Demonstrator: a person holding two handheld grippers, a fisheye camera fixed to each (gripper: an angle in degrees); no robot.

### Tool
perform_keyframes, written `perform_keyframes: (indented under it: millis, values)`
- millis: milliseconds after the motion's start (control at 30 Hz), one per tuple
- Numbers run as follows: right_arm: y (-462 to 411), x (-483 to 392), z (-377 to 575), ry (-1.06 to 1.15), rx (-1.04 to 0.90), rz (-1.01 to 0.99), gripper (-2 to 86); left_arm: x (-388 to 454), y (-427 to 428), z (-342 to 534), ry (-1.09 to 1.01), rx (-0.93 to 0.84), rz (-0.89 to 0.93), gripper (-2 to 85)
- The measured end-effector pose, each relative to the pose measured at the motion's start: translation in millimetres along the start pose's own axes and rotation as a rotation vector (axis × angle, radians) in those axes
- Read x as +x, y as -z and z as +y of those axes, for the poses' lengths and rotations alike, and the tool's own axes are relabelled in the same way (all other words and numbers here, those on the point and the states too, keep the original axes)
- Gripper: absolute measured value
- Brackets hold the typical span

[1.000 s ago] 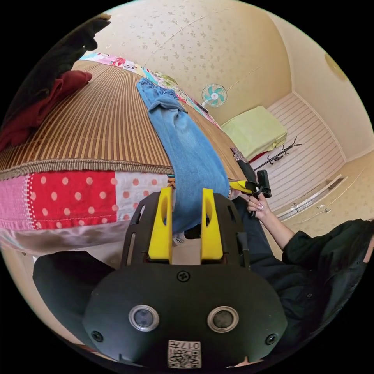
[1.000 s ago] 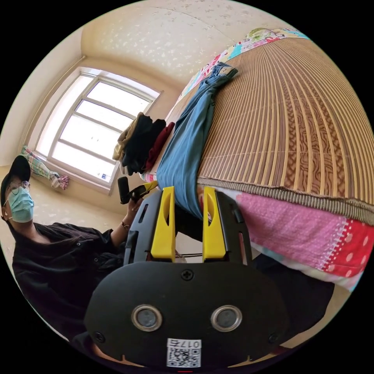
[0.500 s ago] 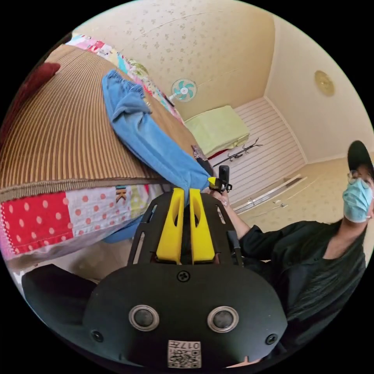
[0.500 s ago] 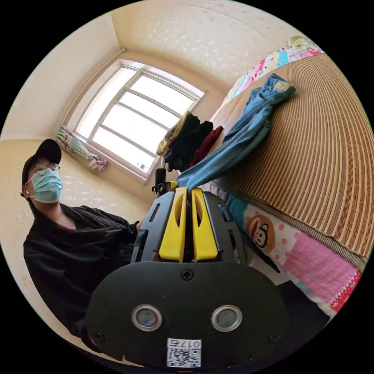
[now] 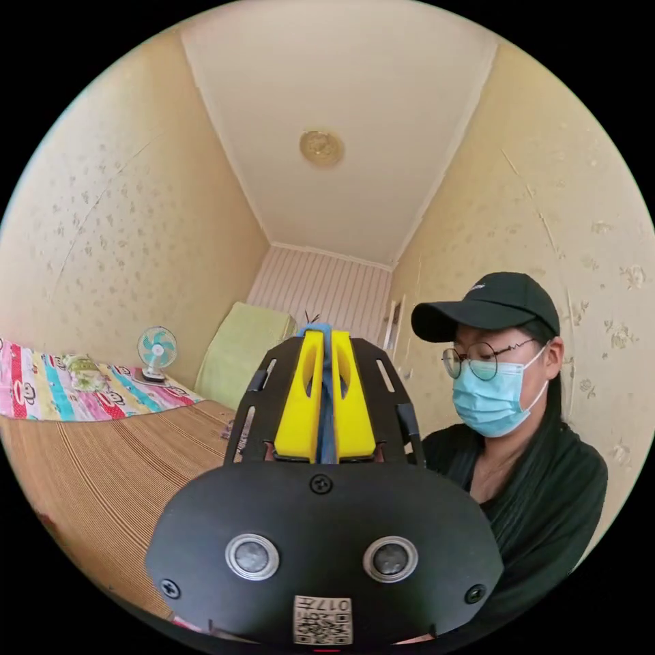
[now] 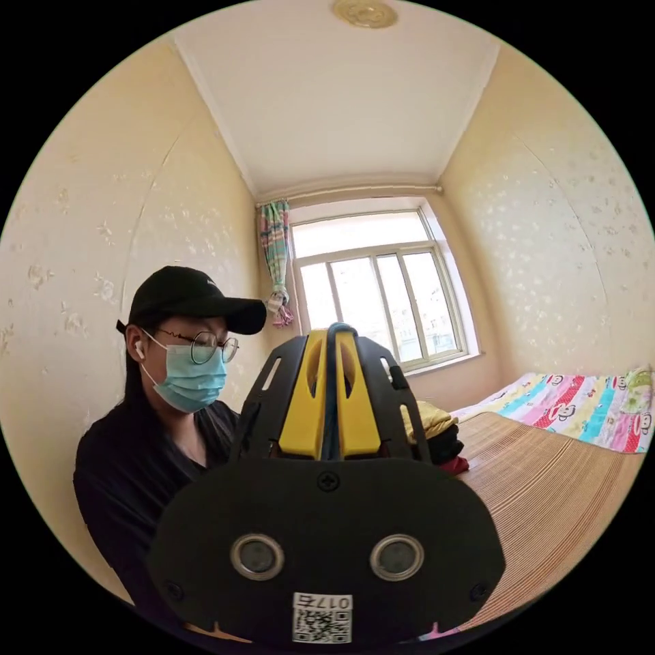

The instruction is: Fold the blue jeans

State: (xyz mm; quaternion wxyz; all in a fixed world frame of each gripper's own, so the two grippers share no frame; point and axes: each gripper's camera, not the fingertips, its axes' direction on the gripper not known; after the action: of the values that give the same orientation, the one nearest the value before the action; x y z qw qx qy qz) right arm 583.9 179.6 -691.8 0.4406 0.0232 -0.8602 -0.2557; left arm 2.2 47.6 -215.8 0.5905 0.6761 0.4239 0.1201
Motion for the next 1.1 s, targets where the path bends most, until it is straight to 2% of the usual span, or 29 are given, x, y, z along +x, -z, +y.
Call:
perform_keyframes:
  millis: [133, 200, 300, 367, 500, 600, 733, 800, 900, 967, 1067, 1100]
  values:
    - [-1.2, 25.2, -45.6, -0.048, -0.03, 0.095, 2.1, -21.6, -18.9, -27.6, 0.045, -0.031, -0.096, -0.7]
    - [-3.4, 54.3, -54.3, -0.085, -0.056, 0.164, 2.0, -58.1, -29.4, -35.3, 0.112, -0.049, -0.146, -0.7]
    - [-14.7, 122.7, -64.1, -0.154, -0.155, 0.356, 1.9, -119.3, -47.1, -44.7, 0.208, -0.12, -0.272, -0.6]
    - [-28.7, 186.8, -63.1, -0.2, -0.273, 0.563, 1.9, -160.2, -59.4, -48.3, 0.25, -0.179, -0.338, -0.5]
    - [-33.1, 267.2, -36.6, -0.291, -0.281, 0.653, 2.1, -243.1, -85.1, -28.6, 0.311, -0.32, -0.453, -0.2]
    - [-33.6, 300.4, 12.6, -0.38, -0.322, 0.645, 2.4, -275.8, -86.1, 21.3, 0.365, -0.418, -0.498, 0.3]
    - [-28.8, 302.4, 138.4, -0.463, -0.462, 0.589, 3.5, -289.3, -72.6, 121.9, 0.474, -0.526, -0.498, 2.5]
    - [-22.6, 297.5, 207.9, -0.541, -0.543, 0.587, 4.6, -288.1, -62.3, 202.3, 0.559, -0.621, -0.536, 6.2]
    - [1.1, 296.8, 315.8, -0.791, -0.644, 0.585, 7.8, -294.6, -42.9, 288.9, 0.738, -0.743, -0.614, 13.1]
    - [31.5, 297.6, 361.3, -0.956, -0.579, 0.573, 9.2, -300.8, -28.4, 313.9, 0.825, -0.711, -0.605, 13.5]
    - [68.7, 312.9, 349.0, -1.004, -0.313, 0.537, 14.0, -322.2, -10.5, 305.7, 0.878, -0.536, -0.565, 15.0]
    - [72.7, 320.8, 343.5, -1.013, -0.288, 0.544, 14.8, -336.8, -10.7, 294.0, 0.875, -0.497, -0.564, 15.8]
